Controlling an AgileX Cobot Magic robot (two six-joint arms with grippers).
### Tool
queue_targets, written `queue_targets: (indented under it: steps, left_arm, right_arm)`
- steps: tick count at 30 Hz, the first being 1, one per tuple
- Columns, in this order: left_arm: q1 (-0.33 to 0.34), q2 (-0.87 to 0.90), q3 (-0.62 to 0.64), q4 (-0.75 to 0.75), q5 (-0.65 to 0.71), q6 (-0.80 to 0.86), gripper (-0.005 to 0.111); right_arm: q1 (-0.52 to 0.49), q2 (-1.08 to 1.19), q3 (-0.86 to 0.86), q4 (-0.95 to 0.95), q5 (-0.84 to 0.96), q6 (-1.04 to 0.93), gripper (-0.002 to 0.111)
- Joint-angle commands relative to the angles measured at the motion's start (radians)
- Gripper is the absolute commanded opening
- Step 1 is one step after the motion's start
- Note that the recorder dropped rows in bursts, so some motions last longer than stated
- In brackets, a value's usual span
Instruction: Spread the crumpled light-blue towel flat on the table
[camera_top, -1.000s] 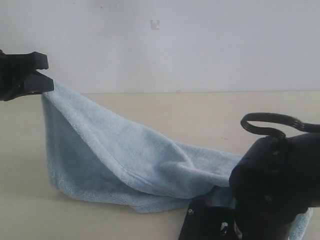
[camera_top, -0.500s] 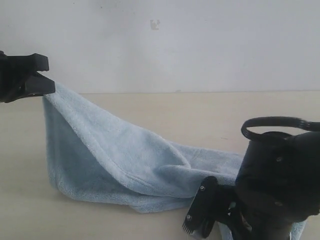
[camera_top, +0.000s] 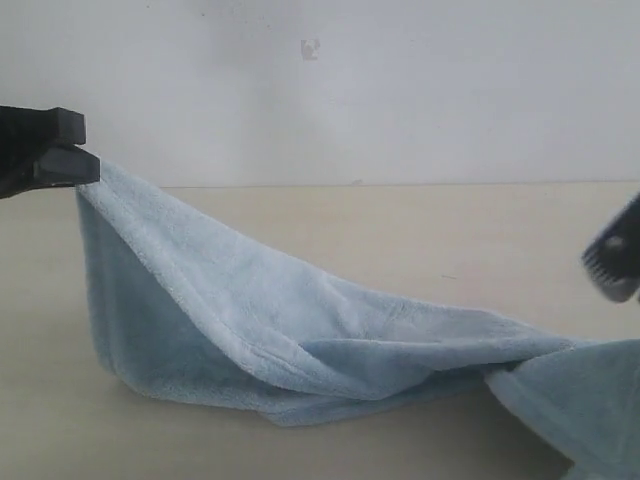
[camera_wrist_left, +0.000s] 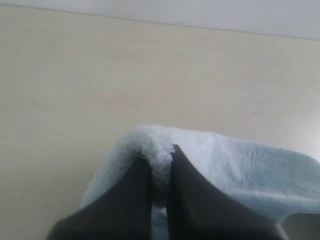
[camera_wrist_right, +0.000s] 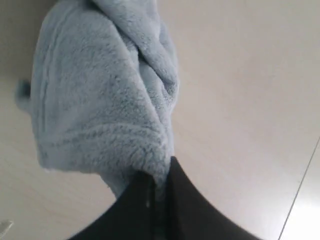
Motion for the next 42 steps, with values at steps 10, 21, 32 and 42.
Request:
queue_targets:
  steps: [10,21,32,42]
  left_arm:
    - [0.004,-0.244,-0.003,0.446,0.105,-0.335,0.004]
    - [0.004,-0.252,0.000,0.466,0.105,-0.335,0.004]
    - [0.004,-0.252,0.000,0.466,0.097,-0.335,0.004]
    - [0.002,-0.250,0.000,0.466,0.083,-0.338,0.004]
  right_arm:
    - [-0.427,-0.020,0.031,0.169,-0.045,-0.319,0.000]
    - [-0.451,0.388,0.010,0.251,-0.377,-0.287,0.055]
    - [-0.447,0.215,0.008,0.091,-0.358,-0.149,0.057]
    - [-0.447,0.034,0.037,0.567,-0.086,-0.471,0.057]
